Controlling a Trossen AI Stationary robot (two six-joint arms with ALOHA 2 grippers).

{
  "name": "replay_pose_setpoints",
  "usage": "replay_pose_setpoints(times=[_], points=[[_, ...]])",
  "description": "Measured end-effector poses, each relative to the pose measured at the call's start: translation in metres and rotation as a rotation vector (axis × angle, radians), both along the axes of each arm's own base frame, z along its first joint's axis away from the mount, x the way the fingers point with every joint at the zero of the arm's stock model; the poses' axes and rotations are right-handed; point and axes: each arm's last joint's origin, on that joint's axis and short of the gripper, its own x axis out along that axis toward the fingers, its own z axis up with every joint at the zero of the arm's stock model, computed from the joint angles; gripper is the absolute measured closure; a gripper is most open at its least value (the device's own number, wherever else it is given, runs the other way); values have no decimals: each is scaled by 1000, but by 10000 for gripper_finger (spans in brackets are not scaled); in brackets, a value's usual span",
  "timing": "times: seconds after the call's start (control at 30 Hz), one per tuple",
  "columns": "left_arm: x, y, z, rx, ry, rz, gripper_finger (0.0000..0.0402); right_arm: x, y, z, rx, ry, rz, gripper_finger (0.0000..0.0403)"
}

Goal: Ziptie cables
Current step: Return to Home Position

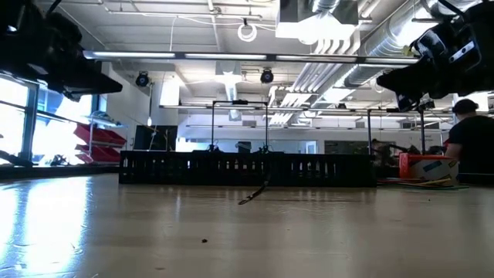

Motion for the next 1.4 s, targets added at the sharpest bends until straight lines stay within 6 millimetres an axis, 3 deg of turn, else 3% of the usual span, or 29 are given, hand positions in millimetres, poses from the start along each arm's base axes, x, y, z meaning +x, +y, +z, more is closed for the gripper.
replay_pose_setpoints(times=[0.13, 0.33, 0.4, 0.77, 1.4], points=[[2, -3, 0, 42, 29, -147, 402, 0, 0, -1, 4, 15, 17, 403], [9, -5, 8, 84, -224, -347, 402, 0, 1, -1, 4, 14, 19, 403], [10, -2, 4, 87, -200, -365, 402, 0, 1, -2, 4, 15, 21, 403], [11, 12, -3, 45, -130, -326, 402, 0, 3, -1, -6, 12, 104, 403], [11, 13, -8, 11, -84, -305, 402, -1, 4, -5, 75, 51, 79, 403]])
